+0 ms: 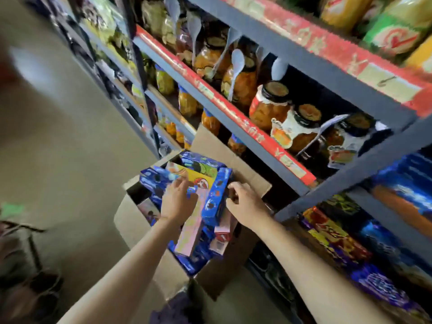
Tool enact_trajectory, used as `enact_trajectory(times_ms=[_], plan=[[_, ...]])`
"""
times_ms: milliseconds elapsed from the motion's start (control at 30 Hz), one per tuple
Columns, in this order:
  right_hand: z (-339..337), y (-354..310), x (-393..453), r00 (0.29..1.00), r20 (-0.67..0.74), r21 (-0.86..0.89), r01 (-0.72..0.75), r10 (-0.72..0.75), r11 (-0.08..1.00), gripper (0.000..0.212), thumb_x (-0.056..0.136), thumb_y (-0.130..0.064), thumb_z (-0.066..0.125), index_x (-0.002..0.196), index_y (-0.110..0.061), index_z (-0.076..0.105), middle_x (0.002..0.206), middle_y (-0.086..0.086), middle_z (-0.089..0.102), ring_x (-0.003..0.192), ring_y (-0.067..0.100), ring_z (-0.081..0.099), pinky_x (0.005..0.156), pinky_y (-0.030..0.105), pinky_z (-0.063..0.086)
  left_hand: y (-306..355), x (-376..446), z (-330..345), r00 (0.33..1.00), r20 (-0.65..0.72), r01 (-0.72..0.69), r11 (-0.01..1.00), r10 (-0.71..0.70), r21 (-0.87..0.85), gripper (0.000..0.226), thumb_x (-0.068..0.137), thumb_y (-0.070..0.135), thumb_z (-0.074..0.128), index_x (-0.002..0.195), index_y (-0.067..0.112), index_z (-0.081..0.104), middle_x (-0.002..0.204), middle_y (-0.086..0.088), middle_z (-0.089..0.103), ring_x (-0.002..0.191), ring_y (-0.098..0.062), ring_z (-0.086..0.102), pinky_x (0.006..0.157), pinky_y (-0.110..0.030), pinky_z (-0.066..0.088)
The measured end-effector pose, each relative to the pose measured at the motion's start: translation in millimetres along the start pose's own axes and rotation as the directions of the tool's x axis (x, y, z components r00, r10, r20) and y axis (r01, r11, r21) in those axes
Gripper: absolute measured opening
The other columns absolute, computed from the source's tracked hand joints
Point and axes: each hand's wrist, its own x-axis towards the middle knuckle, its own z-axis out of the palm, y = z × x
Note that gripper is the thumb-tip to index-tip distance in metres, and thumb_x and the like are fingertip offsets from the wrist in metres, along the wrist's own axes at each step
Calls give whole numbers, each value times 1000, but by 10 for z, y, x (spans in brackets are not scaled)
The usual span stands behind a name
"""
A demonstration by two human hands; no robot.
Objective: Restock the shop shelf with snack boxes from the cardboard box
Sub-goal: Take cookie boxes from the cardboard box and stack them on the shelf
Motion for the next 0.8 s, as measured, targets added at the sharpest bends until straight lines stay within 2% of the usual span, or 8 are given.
enact_trajectory(times_ms=[67, 167, 267, 367, 467, 567, 700, 800], plan=[[250, -131, 248, 988, 83, -4, -133, 133, 991, 51, 91, -36, 57, 139, -26, 42, 124, 13, 47, 114, 35, 53, 99, 44, 45, -294, 95, 35, 997, 76, 24, 997, -30, 78, 54, 83, 34, 64, 133, 15, 62, 140, -14, 52, 132, -37, 45, 105, -44, 38], [527, -217, 509, 950, 107, -33, -292, 294, 956, 67, 90, -50, 58, 146, -29, 29, 130, 18, 44, 118, 40, 51, 101, 47, 44, -547, 144, 134, 976, 214, -11, 977, -36, 211, 74, 84, 53, 69, 149, 31, 42, 162, -6, 23, 151, -30, 15, 117, -47, 23], [707, -282, 663, 914, 101, -54, -390, 394, 919, 79, 92, -54, 57, 152, -20, 19, 140, 19, 41, 125, 38, 48, 99, 42, 40, -656, 160, 220, 947, 317, -45, 949, -59, 311, 87, 80, 68, 64, 153, 38, 29, 166, -5, 10, 153, -30, 1, 118, -49, 19], [803, -348, 739, 890, 80, -149, -435, 450, 888, 84, 95, -52, 53, 156, -17, 6, 146, 20, 34, 127, 38, 46, 99, 40, 39, -653, 153, 273, 947, 316, -56, 937, -60, 346, 87, 79, 68, 64, 152, 34, 30, 166, -8, 7, 152, -33, -3, 117, -49, 21], [859, -407, 770, 873, 36, -189, -472, 486, 861, 81, 95, -48, 54, 155, -17, 8, 144, 20, 35, 123, 37, 50, 87, 37, 40, -634, 145, 288, 953, 296, -45, 937, -63, 345, 88, 78, 68, 65, 151, 33, 31, 165, -9, 9, 152, -34, -2, 118, -49, 19], [851, -406, 777, 862, 7, -140, -500, 506, 854, 76, 94, -45, 55, 152, -17, 14, 141, 20, 39, 120, 40, 51, 81, 38, 38, -640, 143, 295, 955, 289, -39, 935, -69, 352, 87, 79, 69, 64, 151, 32, 31, 165, -9, 9, 152, -35, -1, 117, -51, 19], [661, -282, 710, 845, -46, 105, -526, 532, 844, 61, 87, -44, 57, 136, -19, 31, 130, 17, 53, 114, 40, 56, 84, 42, 48, -614, 130, 302, 958, 280, -54, 920, -63, 389, 87, 79, 69, 63, 150, 32, 30, 164, -10, 10, 151, -36, -1, 118, -53, 18], [364, -244, 554, 856, -52, 310, -476, 515, 823, 46, 88, -42, 60, 124, -19, 43, 121, 10, 60, 105, 33, 59, 80, 35, 44, -540, 136, 298, 965, 249, -24, 920, -80, 391, 86, 79, 70, 63, 148, 29, 34, 164, -13, 11, 151, -36, 1, 119, -55, 12]])
